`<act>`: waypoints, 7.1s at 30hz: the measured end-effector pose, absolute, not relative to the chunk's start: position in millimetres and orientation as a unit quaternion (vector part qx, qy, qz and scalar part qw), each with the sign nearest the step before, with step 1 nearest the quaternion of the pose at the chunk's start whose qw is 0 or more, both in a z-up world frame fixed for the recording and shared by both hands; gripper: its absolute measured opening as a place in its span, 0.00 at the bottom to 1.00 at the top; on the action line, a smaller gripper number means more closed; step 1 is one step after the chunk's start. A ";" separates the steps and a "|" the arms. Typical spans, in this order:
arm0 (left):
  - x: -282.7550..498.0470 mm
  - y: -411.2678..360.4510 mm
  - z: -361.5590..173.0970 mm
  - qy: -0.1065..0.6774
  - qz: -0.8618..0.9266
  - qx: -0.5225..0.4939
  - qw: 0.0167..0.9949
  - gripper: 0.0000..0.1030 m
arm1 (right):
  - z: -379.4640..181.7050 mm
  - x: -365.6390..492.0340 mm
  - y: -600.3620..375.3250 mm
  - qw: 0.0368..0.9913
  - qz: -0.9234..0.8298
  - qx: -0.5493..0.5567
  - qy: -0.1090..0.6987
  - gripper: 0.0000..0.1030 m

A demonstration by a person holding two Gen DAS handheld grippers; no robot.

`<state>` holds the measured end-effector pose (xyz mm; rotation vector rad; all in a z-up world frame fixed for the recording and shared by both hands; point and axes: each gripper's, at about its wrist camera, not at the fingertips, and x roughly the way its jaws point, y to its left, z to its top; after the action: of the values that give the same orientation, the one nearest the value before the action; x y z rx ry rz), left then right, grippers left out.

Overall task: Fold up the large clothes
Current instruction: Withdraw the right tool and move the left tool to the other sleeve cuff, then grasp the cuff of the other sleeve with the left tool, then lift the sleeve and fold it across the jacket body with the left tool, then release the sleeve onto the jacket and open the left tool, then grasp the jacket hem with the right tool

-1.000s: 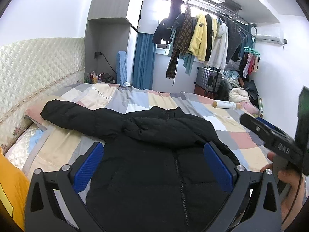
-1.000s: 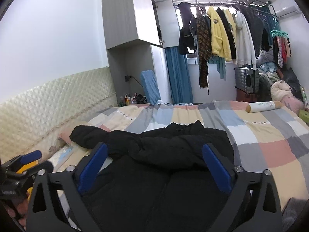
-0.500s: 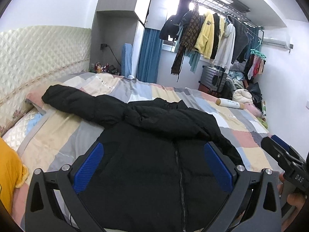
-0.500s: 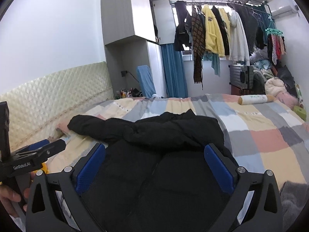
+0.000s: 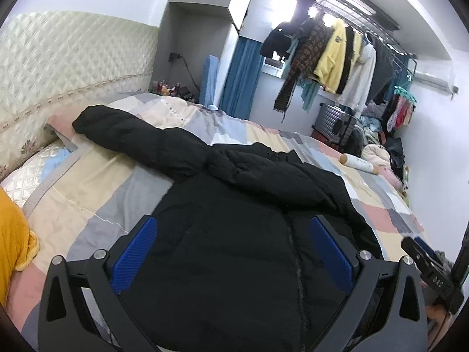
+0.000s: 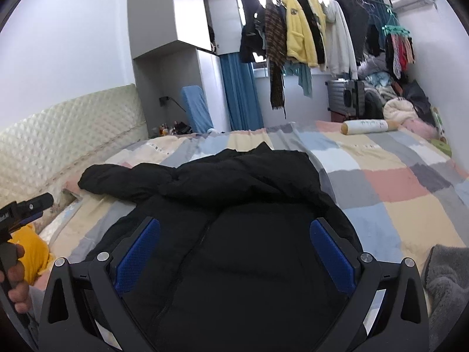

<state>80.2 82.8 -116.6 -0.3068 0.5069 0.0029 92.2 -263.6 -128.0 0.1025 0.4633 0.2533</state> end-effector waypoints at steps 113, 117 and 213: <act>384.5 67.0 17.3 0.234 0.003 -0.055 0.971 0.03 | -107.2 114.9 -320.9 0.971 0.095 0.074 0.205 1.00; 383.9 18.4 -1.5 0.235 -0.031 -0.025 0.971 0.03 | -111.3 114.5 -339.1 0.969 0.091 0.100 0.205 1.00; 189.0 35.3 -190.9 0.317 -0.070 -0.084 0.942 0.79 | -167.0 339.7 -322.8 0.938 0.129 0.124 0.297 0.95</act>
<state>189.0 35.3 -190.9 -0.1705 0.6470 -0.1422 339.7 -322.8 -167.0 0.2538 0.6063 0.2642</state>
